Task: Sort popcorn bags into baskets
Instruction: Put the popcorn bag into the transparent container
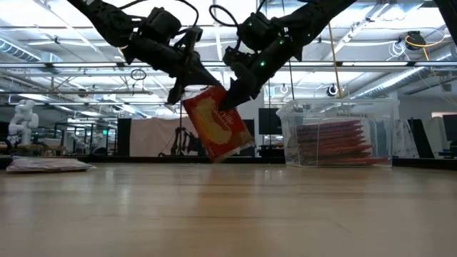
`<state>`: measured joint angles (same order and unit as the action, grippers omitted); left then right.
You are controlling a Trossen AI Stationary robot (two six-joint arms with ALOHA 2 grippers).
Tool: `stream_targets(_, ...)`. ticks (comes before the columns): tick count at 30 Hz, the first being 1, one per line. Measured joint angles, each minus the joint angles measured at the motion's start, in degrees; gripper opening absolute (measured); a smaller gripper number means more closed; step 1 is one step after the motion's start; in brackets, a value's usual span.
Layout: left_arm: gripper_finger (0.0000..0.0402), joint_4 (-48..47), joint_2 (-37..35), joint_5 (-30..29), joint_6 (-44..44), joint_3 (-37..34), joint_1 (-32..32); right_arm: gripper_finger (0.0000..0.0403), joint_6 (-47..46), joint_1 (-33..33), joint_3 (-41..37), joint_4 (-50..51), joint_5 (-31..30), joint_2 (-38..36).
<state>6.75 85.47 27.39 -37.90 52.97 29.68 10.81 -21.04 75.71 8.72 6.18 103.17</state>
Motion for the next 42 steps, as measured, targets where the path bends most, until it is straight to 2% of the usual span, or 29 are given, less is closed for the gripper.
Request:
stream_targets(5, 0.0086, 0.2, -3.2, 1.6, 5.3, 0.1, -1.1, 0.0025, -2.5, 0.0, 0.0, 3.3, -0.3, -2.9)
stream_targets(10, 0.019, -1.8, -9.3, -7.2, 10.7, 0.1, -2.5, 0.0022, -3.5, 0.0, 0.0, 10.3, 0.1, -8.1)
stream_targets(14, 0.0257, -4.5, -13.3, -14.7, 13.5, 0.1, -3.1, 0.0012, -8.7, -0.2, -0.1, 15.9, 5.0, -12.6)
stream_targets(17, 0.0287, -4.9, -14.3, -15.9, 15.4, 0.1, -3.5, 0.0014, -14.0, -0.3, 0.0, 18.8, 9.8, -16.1)
stream_targets(23, 0.0297, -1.2, -14.4, -9.5, 16.6, 0.1, -5.9, 0.0022, -24.3, -0.3, 0.0, 21.9, 20.4, -20.3)
stream_targets(26, 0.0291, 1.3, -14.4, -9.2, 18.1, 0.1, -8.5, 0.0019, -27.8, -0.3, 0.0, 22.5, 25.0, -21.2)
stream_targets(31, 0.029, 3.6, -12.5, -9.2, 18.1, 0.1, -11.5, 0.0019, -31.6, -0.3, 0.0, 23.8, 27.4, -21.2)
stream_targets(39, 0.0288, 4.9, -6.5, -9.9, 17.5, 0.0, -13.7, 0.002, -31.7, -0.2, 0.0, 23.7, 31.5, -20.8)
stream_targets(42, 0.0271, 7.8, -4.3, -6.6, 16.2, 0.0, -13.7, 0.002, -31.8, -0.3, 0.0, 23.2, 31.4, -20.7)
